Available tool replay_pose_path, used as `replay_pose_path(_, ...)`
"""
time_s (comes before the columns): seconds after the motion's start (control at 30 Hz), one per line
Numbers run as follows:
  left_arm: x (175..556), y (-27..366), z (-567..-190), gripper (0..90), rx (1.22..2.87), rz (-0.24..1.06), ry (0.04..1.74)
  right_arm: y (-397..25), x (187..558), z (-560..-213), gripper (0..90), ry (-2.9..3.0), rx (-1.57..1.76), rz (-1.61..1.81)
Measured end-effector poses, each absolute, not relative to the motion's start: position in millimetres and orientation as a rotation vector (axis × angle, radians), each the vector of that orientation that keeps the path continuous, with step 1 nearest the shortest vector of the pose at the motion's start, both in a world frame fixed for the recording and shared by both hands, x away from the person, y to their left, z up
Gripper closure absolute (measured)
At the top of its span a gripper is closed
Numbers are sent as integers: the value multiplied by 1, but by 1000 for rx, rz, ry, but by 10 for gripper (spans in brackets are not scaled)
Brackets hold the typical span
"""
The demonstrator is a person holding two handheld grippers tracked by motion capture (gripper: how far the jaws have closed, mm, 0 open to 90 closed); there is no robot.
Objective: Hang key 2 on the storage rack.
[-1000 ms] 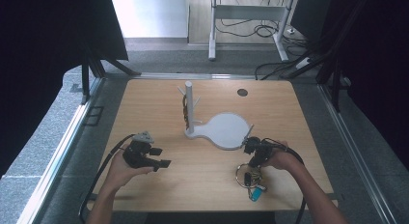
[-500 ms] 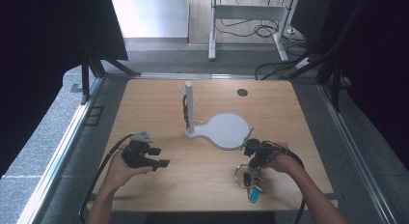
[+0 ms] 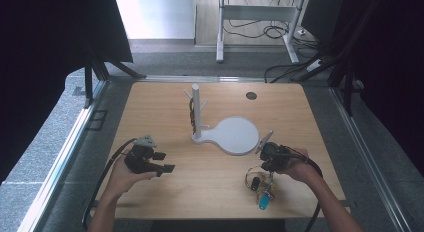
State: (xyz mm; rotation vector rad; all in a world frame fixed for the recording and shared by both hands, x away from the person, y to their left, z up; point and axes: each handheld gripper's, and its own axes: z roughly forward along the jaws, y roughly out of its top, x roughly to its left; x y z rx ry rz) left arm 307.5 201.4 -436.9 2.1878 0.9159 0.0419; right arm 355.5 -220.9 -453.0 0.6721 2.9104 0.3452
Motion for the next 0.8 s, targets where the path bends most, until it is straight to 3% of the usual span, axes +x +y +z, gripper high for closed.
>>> replay_pose_path(0.8, 307, 205, -437, 369, 2176, 35, 920, -233, 336, -393, 880, 2678, 632, 620)
